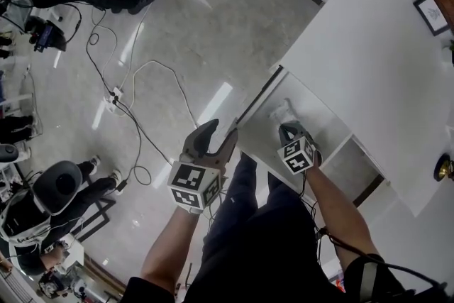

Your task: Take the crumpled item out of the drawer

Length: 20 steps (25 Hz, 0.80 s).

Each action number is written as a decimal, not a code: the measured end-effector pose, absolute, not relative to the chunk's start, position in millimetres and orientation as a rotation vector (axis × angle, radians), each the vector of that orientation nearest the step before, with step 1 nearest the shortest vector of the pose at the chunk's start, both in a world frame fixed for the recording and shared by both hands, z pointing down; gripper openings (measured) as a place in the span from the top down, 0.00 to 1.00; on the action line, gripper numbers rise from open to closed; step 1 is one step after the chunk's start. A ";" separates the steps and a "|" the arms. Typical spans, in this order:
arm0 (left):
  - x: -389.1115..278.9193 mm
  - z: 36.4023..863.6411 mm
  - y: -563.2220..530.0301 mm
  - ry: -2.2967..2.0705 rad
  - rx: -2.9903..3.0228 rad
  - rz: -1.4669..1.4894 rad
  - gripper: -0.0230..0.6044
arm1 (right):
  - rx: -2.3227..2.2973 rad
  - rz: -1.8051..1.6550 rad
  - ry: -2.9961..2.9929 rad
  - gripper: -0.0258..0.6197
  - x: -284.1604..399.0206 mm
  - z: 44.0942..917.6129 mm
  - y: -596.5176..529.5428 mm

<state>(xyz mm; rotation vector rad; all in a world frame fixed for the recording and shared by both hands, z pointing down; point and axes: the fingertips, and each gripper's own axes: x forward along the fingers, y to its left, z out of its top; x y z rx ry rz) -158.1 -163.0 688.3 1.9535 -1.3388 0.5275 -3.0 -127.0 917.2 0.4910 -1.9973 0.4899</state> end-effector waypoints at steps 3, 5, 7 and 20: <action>-159.2 679.8 -163.4 -1.344 1.961 0.516 0.65 | 0.513 0.492 -2.005 0.95 -0.8 903.7 -127.3; -157.1 674.2 -163.9 -1.345 1.969 0.512 0.65 | 0.536 0.495 -2.016 0.95 1.9 892.1 -129.2; -152.1 669.6 -168.7 -1.342 1.992 0.507 0.65 | 0.571 0.487 -2.030 0.95 6.1 881.7 -137.6; -125.2 634.2 -166.9 -1.308 2.111 0.505 0.65 | 0.828 0.478 -2.080 0.95 45.0 803.8 -148.8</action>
